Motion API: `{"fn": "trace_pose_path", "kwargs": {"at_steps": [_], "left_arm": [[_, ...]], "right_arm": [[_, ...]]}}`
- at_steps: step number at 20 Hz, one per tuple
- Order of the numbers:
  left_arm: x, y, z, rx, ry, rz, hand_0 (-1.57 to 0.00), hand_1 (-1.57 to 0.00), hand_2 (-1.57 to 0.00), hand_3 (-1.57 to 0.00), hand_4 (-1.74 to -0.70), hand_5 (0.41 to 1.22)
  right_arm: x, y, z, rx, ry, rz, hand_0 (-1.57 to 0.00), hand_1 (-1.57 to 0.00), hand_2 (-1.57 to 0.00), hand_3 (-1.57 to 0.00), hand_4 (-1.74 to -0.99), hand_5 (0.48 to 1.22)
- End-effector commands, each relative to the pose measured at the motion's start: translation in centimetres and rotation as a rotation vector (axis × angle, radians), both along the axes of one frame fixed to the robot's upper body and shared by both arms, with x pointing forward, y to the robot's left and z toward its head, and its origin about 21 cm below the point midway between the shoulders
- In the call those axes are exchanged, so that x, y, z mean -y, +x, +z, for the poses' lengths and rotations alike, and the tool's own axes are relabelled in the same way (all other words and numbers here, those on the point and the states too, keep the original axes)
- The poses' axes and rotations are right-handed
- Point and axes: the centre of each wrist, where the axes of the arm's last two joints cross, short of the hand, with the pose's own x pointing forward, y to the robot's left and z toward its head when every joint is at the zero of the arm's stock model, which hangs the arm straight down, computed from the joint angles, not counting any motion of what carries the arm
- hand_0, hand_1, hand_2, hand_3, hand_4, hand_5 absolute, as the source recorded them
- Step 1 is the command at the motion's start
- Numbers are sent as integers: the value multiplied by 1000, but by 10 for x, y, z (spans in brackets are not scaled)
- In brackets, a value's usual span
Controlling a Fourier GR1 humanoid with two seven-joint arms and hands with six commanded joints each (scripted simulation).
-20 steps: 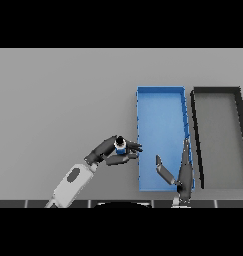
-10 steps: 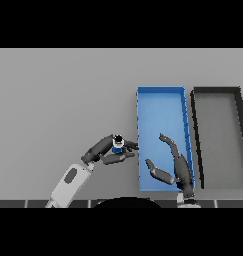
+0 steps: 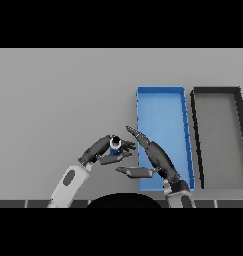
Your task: Pick up the blue pipe and place it into the blue bin.
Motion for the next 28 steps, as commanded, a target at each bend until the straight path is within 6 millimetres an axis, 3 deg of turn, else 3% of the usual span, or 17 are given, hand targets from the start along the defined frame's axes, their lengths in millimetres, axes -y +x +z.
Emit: {"fn": "trace_pose_path", "kwargs": {"at_steps": [1,6,11,14,15,16,17,18,20,22,25,28], "left_arm": [[2,-2,1,-3,-1,-9,-1571,-1571,-1571,-1571,-1475,1221],[-1,2,-1,-13,13,-18,-1571,-1571,-1571,-1571,-1474,1221],[-2,4,-3,-50,-23,-54,-1571,-1571,-1571,-1571,-1459,1221],[-4,4,-3,-31,-34,-59,-1571,-1571,-1571,-1571,-1460,1221],[-4,2,-3,-43,-22,-45,-1571,-1571,-1571,-1571,-1515,1221],[-6,5,-2,-57,-7,-37,-1571,-1571,-1541,-1304,-1560,1221],[-5,4,-1,-80,-2,-28,-1571,-1571,-1528,-1139,-1596,1221],[-4,4,-5,-73,-7,-23,-1571,-1571,-1537,-1163,-1625,1221],[-3,7,-4,-52,-29,-34,-1571,-1571,-1549,-1228,-1667,1221],[-4,8,-4,-44,-35,-40,-1571,-1571,-1557,-1307,-1694,1221],[-1,6,-3,-32,-50,-48,-1571,-1571,-1549,-1372,-1717,1221],[0,5,-2,-14,-49,-38,-1571,-1571,-1551,-1417,-1729,1221]], "right_arm": [[-5,2,1,-21,11,35,1,1,0,1,-1232,525],[-25,28,9,-52,-38,139,1,1,1,1,-1201,514],[-43,41,25,-4,-7,224,1,1,-1,1,-1208,512],[-49,53,31,-31,-25,248,-24,-108,-130,-49,-1222,517],[-51,56,34,-35,-23,264,-166,-241,-249,-143,-1255,519],[-55,55,33,-41,-26,276,-398,-437,-428,-307,-1303,520],[-53,60,31,-40,-37,277,-630,-652,-657,-504,-1383,523],[-56,62,32,-53,-55,271,-818,-836,-840,-662,-1446,527],[-60,65,31,-31,-15,291,-1089,-1101,-1103,-896,-1537,600],[-63,63,27,-30,46,301,-1263,-1270,-1271,-1139,-1495,781],[-66,60,25,29,47,320,-1413,-1417,-1418,-1350,-1474,996],[-68,59,24,54,48,338,-1490,-1492,-1492,-1458,-1485,1106]]}}
